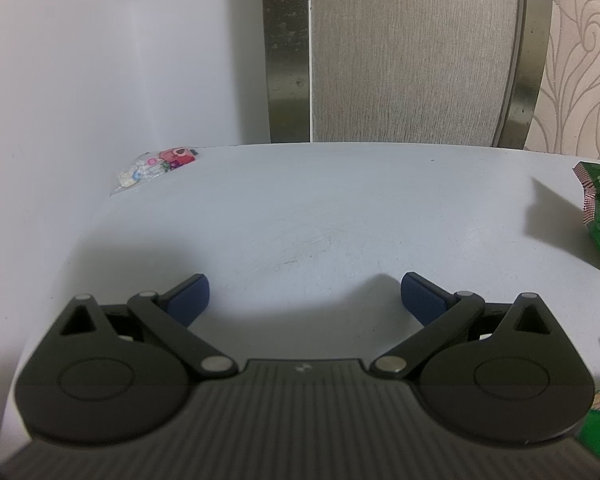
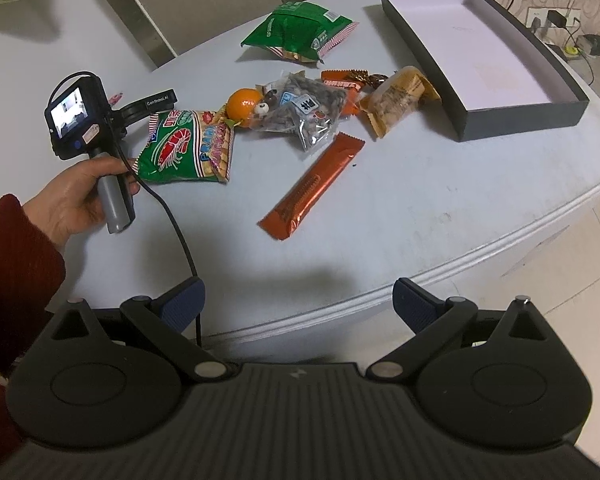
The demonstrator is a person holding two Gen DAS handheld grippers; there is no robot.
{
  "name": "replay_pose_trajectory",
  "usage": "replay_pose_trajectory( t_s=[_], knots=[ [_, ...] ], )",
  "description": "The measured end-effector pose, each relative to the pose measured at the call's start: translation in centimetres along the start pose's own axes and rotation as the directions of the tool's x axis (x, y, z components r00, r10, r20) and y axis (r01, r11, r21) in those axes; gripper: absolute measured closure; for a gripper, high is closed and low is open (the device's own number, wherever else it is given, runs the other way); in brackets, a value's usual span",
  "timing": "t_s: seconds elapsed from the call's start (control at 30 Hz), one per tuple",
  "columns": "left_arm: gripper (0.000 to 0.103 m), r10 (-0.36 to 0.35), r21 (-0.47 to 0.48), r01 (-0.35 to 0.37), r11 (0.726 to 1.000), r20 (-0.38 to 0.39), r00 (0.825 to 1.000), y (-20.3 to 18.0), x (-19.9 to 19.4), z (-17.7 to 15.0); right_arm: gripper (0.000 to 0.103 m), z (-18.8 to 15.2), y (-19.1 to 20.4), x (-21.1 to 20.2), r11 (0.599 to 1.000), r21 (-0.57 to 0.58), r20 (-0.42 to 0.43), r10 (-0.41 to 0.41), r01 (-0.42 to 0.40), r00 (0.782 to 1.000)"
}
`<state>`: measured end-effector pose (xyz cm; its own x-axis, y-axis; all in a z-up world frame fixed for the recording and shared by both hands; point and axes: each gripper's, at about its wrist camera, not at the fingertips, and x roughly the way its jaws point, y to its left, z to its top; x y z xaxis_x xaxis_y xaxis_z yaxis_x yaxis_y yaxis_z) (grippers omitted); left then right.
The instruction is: Organize snacks
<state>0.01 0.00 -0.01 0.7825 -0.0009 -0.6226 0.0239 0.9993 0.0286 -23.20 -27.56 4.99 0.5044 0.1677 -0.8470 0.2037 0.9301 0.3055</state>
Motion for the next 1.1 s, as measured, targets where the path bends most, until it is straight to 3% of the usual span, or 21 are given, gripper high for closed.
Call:
replay_pose_trajectory(
  t_s=[0.43,0.63,0.8,0.97,1.1],
  knots=[
    [0.000,-0.064,0.040,0.067,0.997,-0.069,0.996,1.1,-1.0,0.2,0.001,-0.1,-0.7,-0.3,1.000,0.007,0.013,0.001,-0.001,1.000],
    [0.000,-0.021,-0.004,0.021,1.000,0.044,0.999,2.9,-3.9,0.1,0.001,1.9,-1.6,0.5,0.998,-0.044,0.039,0.034,-0.032,0.999],
    [0.000,0.013,-0.011,-0.012,1.000,0.129,0.992,3.6,-6.7,0.9,0.002,3.2,-2.1,1.6,0.991,-0.113,0.052,0.072,-0.066,0.996],
    [0.000,-0.071,-0.019,0.076,0.997,0.194,0.978,2.7,-10.8,0.8,0.002,3.8,-3.1,1.8,0.979,-0.169,0.052,0.128,-0.117,0.990],
    [0.000,-0.104,0.012,0.104,0.995,0.168,0.980,0.0,-13.7,-1.1,0.001,4.5,-4.4,1.8,0.973,-0.180,0.059,0.156,-0.144,0.986]
  ],
)
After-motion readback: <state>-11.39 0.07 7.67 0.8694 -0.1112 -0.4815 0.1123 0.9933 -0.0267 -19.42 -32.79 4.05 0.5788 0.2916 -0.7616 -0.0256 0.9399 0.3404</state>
